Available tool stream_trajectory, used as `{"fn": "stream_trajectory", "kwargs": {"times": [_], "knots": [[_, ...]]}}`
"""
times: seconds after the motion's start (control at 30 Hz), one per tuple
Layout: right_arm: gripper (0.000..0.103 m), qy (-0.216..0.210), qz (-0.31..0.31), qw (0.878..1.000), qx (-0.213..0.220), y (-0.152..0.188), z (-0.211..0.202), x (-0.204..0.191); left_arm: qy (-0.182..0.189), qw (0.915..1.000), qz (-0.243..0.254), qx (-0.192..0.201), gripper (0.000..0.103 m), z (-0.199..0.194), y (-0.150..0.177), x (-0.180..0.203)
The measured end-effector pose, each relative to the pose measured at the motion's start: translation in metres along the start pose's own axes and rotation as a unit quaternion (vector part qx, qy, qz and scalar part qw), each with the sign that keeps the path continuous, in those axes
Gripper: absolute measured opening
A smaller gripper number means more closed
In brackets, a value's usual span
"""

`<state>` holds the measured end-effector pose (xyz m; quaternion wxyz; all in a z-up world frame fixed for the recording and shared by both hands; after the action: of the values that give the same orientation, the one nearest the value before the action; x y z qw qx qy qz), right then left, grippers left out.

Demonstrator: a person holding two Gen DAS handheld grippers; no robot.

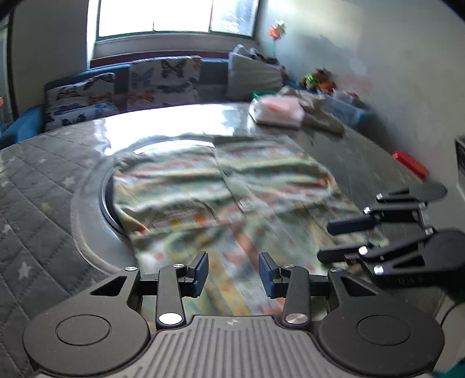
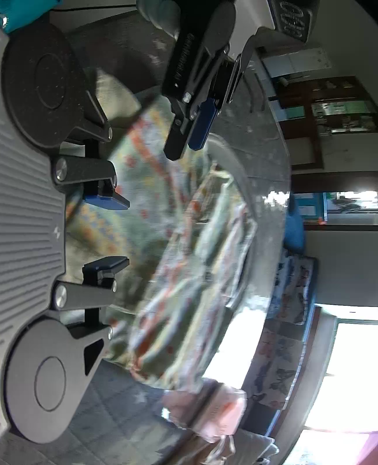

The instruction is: Fold clothes

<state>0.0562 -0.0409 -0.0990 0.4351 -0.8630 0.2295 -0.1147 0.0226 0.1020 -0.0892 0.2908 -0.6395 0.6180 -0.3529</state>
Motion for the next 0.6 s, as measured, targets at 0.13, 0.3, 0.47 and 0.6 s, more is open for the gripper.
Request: {"fn": "stream_trajectory", "kwargs": {"times": [0.13, 0.3, 0.47, 0.6], "knots": [[0.035, 0.004, -0.005, 1.0, -0.002, 0.007, -0.011, -0.002, -0.008, 0.9998, 0.018, -0.001, 0.042, -0.002, 0.01, 0.005], [0.035, 0.006, 0.002, 1.0, -0.004, 0.015, -0.021, -0.003, -0.005, 0.9998, 0.018, 0.003, 0.042, -0.008, 0.013, 0.008], [0.035, 0.012, 0.006, 1.0, 0.001, 0.018, -0.029, -0.001, -0.013, 0.9999, 0.009, 0.004, 0.042, -0.014, 0.015, 0.006], [0.035, 0.014, 0.017, 1.0, 0.001, 0.021, -0.031, 0.002, -0.014, 0.9999, 0.005, 0.002, 0.042, -0.02, 0.016, 0.006]]}}
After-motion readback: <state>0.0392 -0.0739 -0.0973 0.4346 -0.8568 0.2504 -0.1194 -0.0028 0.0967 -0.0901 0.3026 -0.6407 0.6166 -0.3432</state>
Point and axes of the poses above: each gripper's, at about its wrist camera, not at the fingertips, and z roughly the way its jaws point, x to its right, y to its underside, the point moved 10 cm from there along z, roughly the way its jaws point, and after that the axes turned 8 degrees about x, right-handed, at the moved point
